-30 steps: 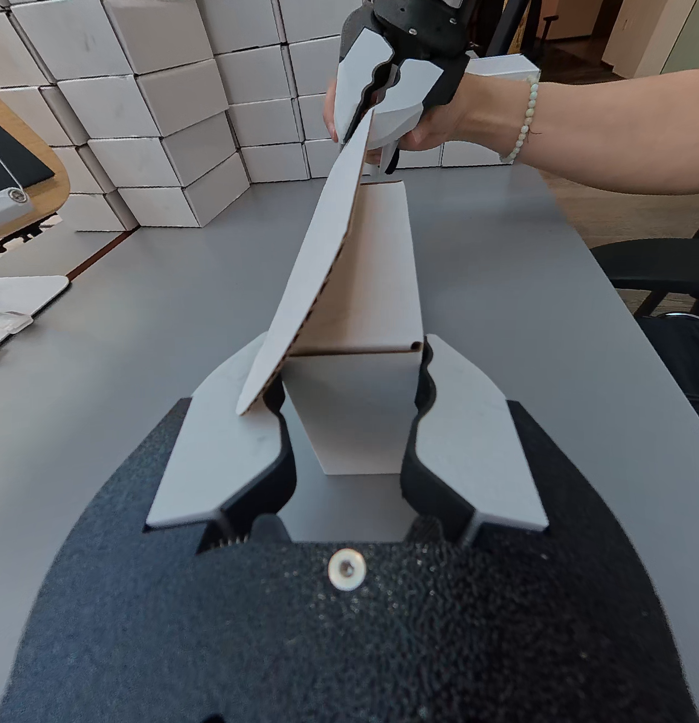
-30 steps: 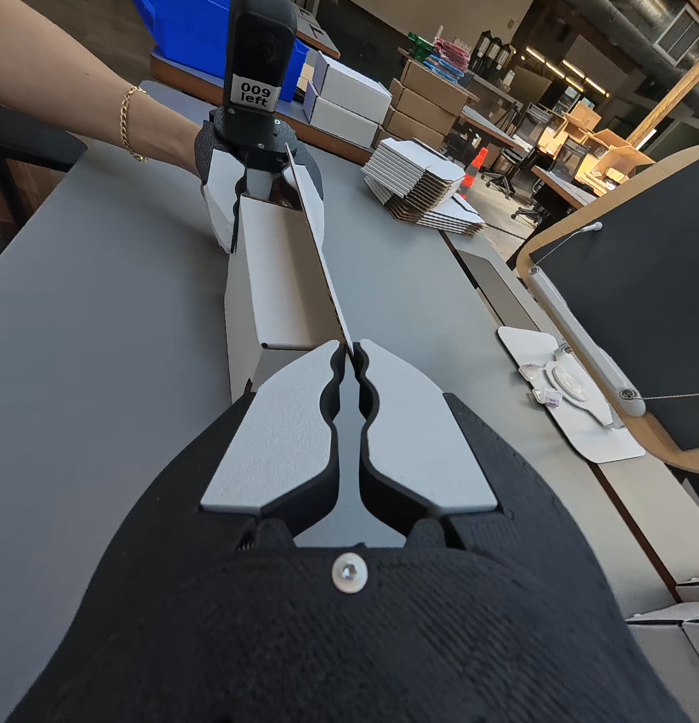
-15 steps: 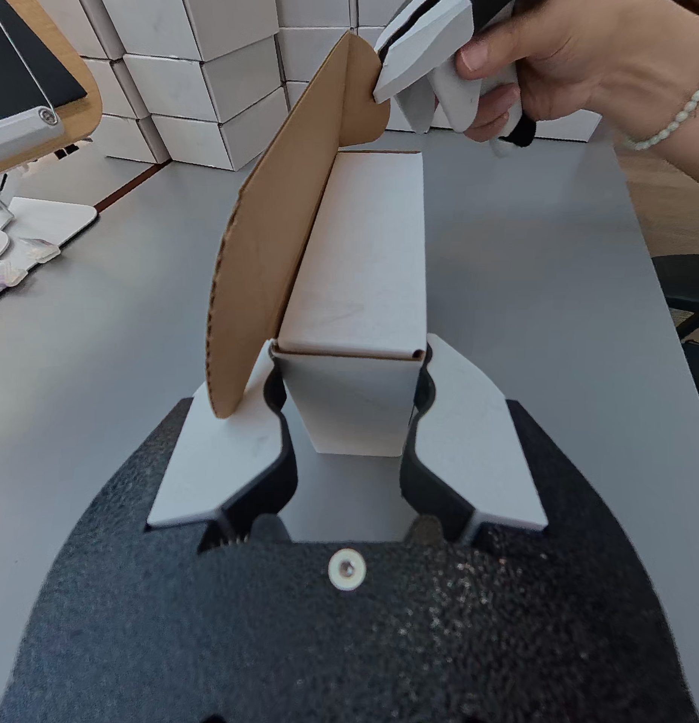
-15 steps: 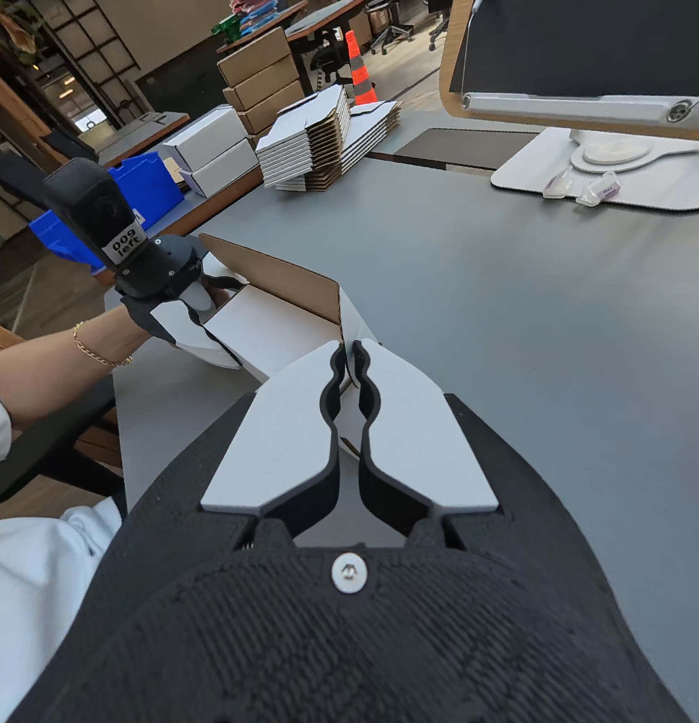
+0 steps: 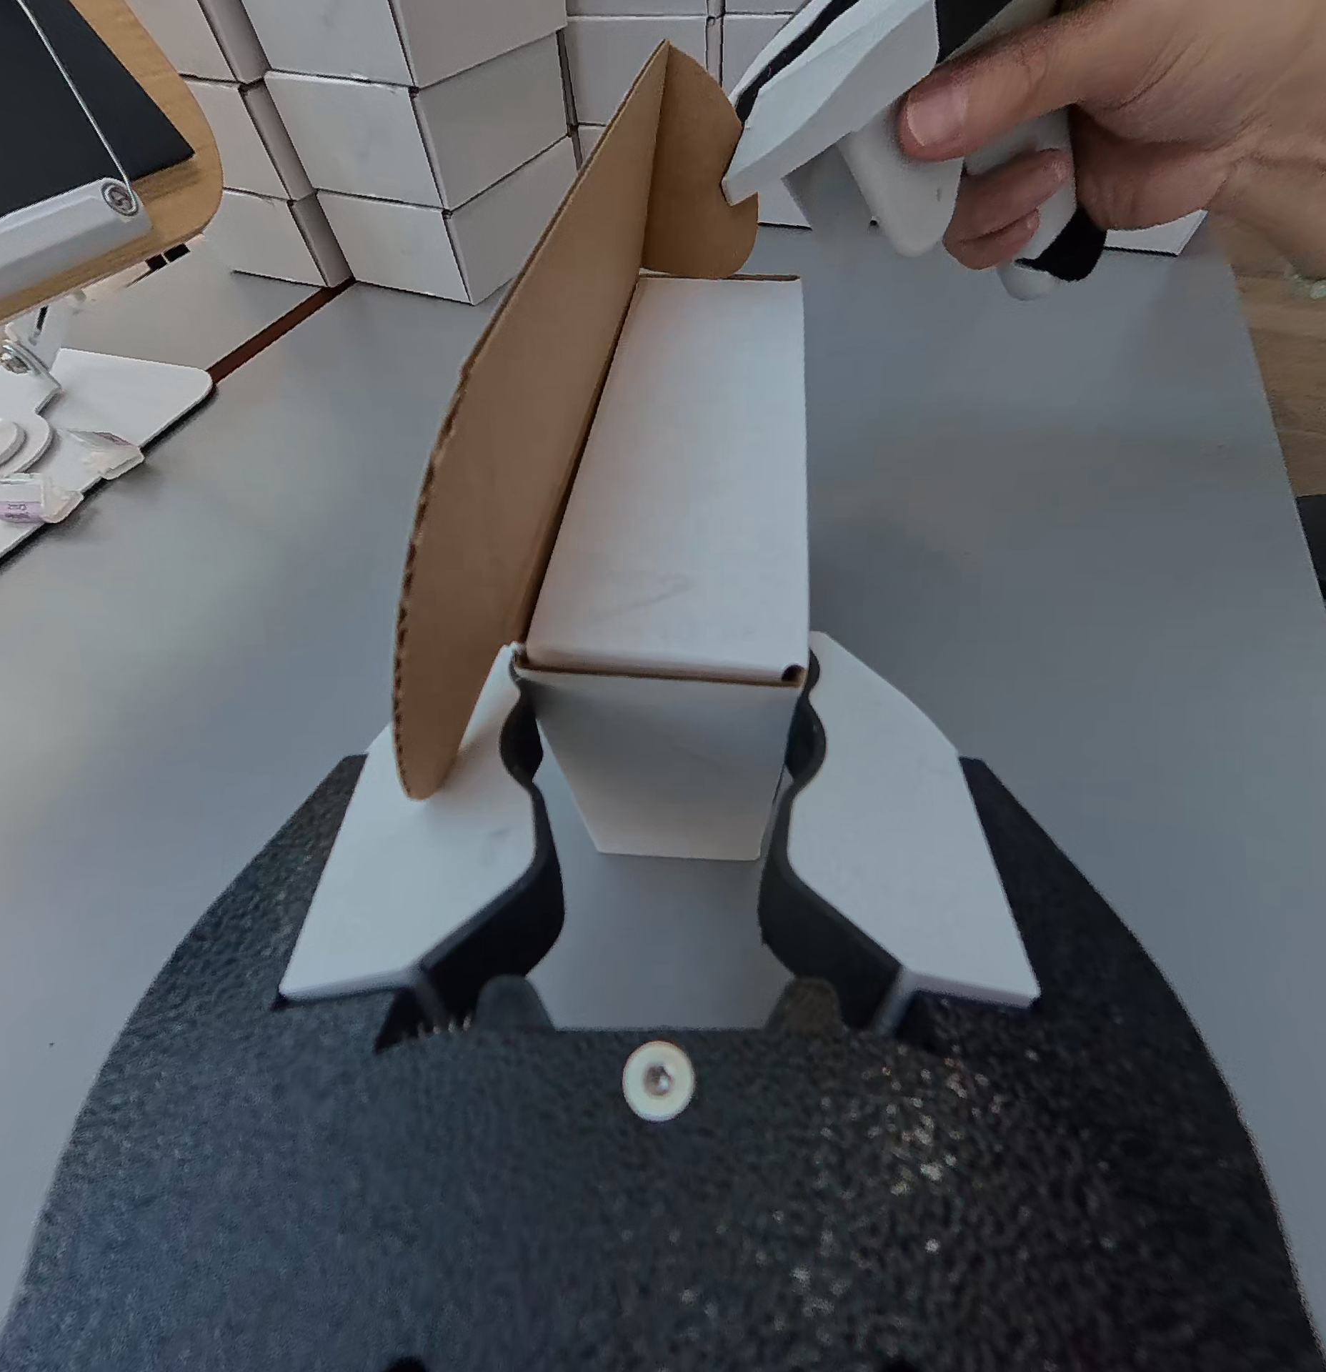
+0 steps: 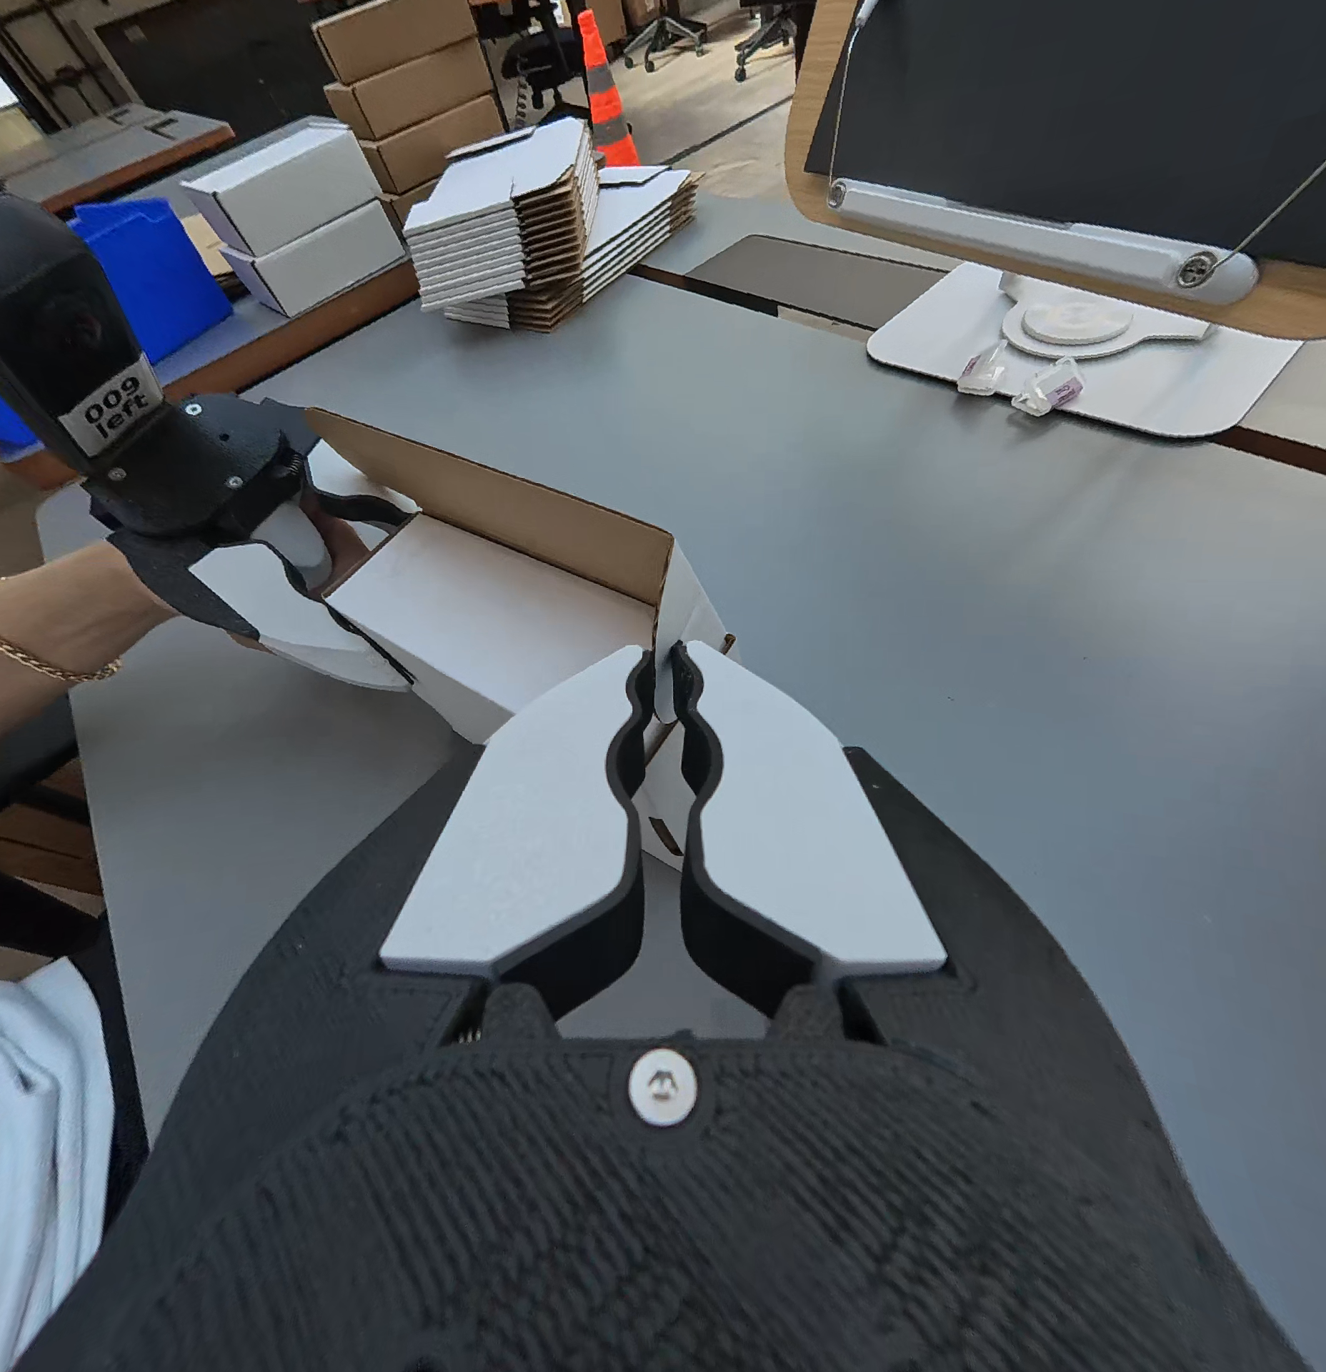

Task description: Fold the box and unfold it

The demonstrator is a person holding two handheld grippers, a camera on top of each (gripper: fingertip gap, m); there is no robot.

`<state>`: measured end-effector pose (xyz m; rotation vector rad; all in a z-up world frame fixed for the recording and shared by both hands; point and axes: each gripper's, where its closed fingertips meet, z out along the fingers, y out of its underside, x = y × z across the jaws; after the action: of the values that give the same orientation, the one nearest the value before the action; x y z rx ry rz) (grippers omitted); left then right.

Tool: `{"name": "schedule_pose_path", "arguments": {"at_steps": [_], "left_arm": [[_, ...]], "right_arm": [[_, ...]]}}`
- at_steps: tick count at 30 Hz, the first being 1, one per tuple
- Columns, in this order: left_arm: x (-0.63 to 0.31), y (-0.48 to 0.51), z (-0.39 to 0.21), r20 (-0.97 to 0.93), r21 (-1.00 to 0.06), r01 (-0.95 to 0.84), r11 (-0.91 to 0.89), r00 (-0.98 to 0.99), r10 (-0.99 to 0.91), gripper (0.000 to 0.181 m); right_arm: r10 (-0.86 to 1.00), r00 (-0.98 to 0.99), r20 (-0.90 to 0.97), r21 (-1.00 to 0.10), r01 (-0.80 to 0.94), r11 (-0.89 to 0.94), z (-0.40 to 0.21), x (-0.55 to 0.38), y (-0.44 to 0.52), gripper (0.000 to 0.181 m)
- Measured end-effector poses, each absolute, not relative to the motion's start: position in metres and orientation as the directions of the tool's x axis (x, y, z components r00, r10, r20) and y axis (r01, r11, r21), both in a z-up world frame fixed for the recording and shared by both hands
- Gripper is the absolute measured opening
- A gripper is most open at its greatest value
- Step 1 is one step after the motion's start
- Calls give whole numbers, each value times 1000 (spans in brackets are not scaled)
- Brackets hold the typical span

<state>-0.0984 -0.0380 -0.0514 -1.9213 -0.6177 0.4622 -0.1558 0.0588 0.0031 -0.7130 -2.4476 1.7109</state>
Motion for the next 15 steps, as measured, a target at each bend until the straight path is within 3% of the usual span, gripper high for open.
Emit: {"name": "schedule_pose_path", "arguments": {"at_steps": [1, 6, 11, 15], "left_arm": [[-98, -38, -51, -49, -913, 210, -349, 795, 605, 65], [-98, -38, -51, -52, -913, 208, -350, 794, 605, 65], [-101, -36, -52, -48, -912, 217, -347, 784, 618, 65], [-101, -37, -52, -37, -912, 226, -342, 786, 617, 65]], "right_arm": [[411, -891, -191, -903, 324, 283, 3, -156, 59, 5], [412, -885, -218, -898, 348, 271, 3, -155, 59, 5], [429, -902, -53, -878, 247, 410, 1, -162, 58, 5], [401, -915, -50, -868, 239, 436, 0, -159, 59, 5]]}}
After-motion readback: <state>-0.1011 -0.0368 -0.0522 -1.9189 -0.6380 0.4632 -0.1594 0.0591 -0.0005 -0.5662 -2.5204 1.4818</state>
